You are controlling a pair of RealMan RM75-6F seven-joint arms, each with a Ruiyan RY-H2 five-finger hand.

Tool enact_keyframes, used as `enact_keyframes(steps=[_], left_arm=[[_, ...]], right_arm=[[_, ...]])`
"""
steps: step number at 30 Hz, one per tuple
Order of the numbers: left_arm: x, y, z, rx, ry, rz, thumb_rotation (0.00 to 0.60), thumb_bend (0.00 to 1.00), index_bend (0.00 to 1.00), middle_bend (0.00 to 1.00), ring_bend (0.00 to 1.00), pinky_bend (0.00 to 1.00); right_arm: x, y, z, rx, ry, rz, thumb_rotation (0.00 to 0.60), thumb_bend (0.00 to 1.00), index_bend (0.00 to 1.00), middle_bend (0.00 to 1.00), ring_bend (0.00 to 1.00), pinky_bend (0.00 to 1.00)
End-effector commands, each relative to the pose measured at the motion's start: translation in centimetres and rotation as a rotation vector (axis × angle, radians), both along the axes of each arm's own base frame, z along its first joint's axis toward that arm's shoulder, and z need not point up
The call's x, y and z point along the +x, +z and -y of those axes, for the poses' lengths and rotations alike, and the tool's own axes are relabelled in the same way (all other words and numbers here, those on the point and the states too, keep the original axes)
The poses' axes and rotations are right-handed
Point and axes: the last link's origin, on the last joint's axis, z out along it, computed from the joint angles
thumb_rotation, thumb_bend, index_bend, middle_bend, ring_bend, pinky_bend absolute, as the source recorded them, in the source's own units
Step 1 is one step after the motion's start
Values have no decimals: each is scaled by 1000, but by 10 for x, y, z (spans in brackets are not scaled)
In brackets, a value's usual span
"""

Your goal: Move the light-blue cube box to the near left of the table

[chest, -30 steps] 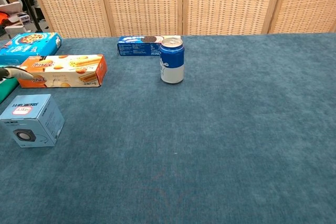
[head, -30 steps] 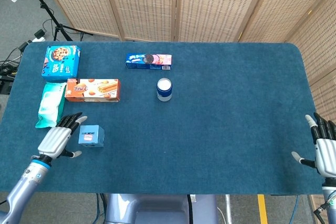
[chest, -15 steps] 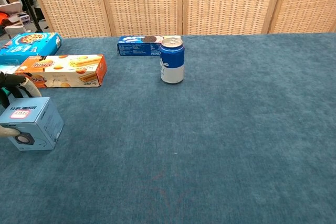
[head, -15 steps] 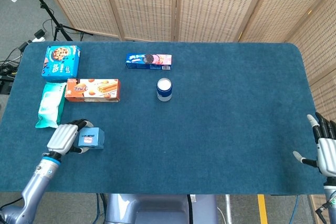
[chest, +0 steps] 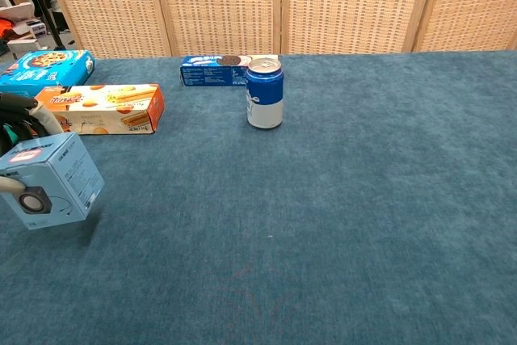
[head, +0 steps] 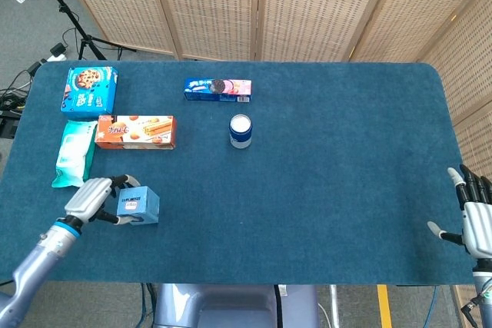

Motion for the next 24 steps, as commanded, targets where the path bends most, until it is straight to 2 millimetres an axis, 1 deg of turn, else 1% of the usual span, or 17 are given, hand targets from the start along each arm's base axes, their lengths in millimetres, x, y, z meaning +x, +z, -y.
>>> enact_keyframes(steps=[1, 3, 7, 9, 10, 11, 12, 13, 14, 15, 16, 17, 24], left_arm=[[16, 31, -24, -235, 64, -44, 600, 364, 624, 520, 475, 479], [20, 31, -37, -364, 154, -92, 600, 366, 631, 529, 483, 479], [15, 29, -54, -413, 194, -169, 600, 367, 631, 530, 484, 478], [13, 25, -60, -425, 202, -194, 600, 367, 631, 530, 484, 478], [12, 22, -62, -432, 207, -204, 600, 363, 629, 515, 469, 476], [11, 20, -64, -436, 212, -208, 600, 349, 579, 420, 377, 423], [11, 18, -67, -433, 212, -203, 600, 332, 501, 314, 281, 339], [12, 16, -70, -418, 194, -188, 600, 298, 323, 155, 135, 195], [10, 15, -73, -399, 169, -180, 600, 258, 146, 32, 26, 64], [9, 15, -76, -374, 146, -170, 600, 236, 59, 0, 0, 12], [8, 15, -78, -350, 128, -155, 600, 215, 2, 0, 0, 0], [7, 16, -81, -316, 98, -138, 600, 207, 0, 0, 0, 0], [4, 14, -82, -218, 22, -115, 600, 203, 0, 0, 0, 0]], right_arm=[[0, 0, 0, 0, 0, -1, 600, 0, 0, 0, 0, 0], [0, -2, 1, 3, -2, -6, 600, 0, 0, 0, 0, 0], [1, -4, 1, 8, -5, -12, 600, 0, 0, 0, 0, 0], [1, -4, 1, 10, -5, -16, 600, 0, 0, 0, 0, 0], [1, -5, 1, 11, -6, -17, 600, 0, 0, 0, 0, 0], [1, -5, 1, 12, -6, -17, 600, 0, 0, 0, 0, 0], [1, -5, 1, 13, -8, -18, 600, 0, 0, 0, 0, 0], [1, -5, 1, 11, -9, -17, 600, 0, 0, 0, 0, 0], [1, -5, 2, 10, -10, -17, 600, 0, 0, 0, 0, 0], [1, -5, 2, 9, -11, -16, 600, 0, 0, 0, 0, 0], [1, -5, 2, 9, -11, -15, 600, 0, 0, 0, 0, 0], [0, -4, 2, 9, -12, -14, 600, 0, 0, 0, 0, 0], [0, -4, 2, 12, -11, -11, 600, 0, 0, 0, 0, 0]])
